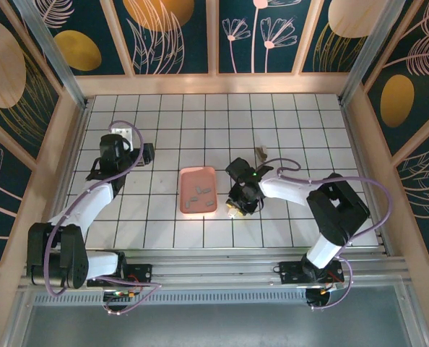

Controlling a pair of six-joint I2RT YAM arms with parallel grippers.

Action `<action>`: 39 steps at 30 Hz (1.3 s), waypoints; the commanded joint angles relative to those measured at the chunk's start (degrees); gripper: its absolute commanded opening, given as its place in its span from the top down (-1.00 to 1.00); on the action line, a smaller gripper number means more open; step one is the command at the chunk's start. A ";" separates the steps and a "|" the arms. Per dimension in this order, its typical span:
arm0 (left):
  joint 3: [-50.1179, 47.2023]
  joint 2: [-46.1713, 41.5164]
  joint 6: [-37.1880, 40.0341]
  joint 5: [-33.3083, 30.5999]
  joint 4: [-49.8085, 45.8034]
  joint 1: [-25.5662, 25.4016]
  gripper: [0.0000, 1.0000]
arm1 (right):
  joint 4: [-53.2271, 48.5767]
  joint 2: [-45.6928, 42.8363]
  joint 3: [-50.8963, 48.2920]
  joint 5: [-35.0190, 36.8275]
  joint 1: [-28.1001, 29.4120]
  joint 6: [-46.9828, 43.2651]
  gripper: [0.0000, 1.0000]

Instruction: Load the staples into the stapler

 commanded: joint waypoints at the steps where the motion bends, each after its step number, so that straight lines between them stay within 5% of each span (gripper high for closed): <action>1: 3.25 -2.19 1.05 6.56 -0.49 -0.22 -0.59 | 7.11 -4.84 1.21 8.23 -0.15 -7.71 0.44; 7: 9.26 -1.72 -1.29 18.27 -0.38 -0.37 -0.49 | 25.93 -10.60 2.56 11.97 -0.14 -27.64 0.44; 14: 17.31 1.20 -1.17 31.81 -2.21 -3.02 -0.37 | 51.11 -14.76 -2.08 2.42 0.13 -57.59 0.53; 19: 16.35 -0.03 4.54 41.10 0.41 -4.30 -0.36 | 59.27 -15.88 -3.57 -4.15 -1.58 -66.29 0.58; 23: 14.08 -2.22 11.39 43.95 2.01 -4.76 -0.24 | 62.14 -15.55 -2.94 -7.43 -4.04 -58.74 0.59; 28: 8.12 -5.91 24.50 42.00 6.41 -6.49 -0.20 | 64.45 -14.28 -1.58 -9.37 -6.33 -33.93 0.62; 34: 7.35 -4.96 27.40 40.17 8.78 -9.14 -0.29 | 75.49 -13.62 -5.01 -17.27 -5.16 -32.92 0.63; 39: 7.38 -3.74 26.90 38.80 11.63 -13.04 -0.30 | 74.19 -12.42 -3.40 -17.28 -5.49 -30.49 0.66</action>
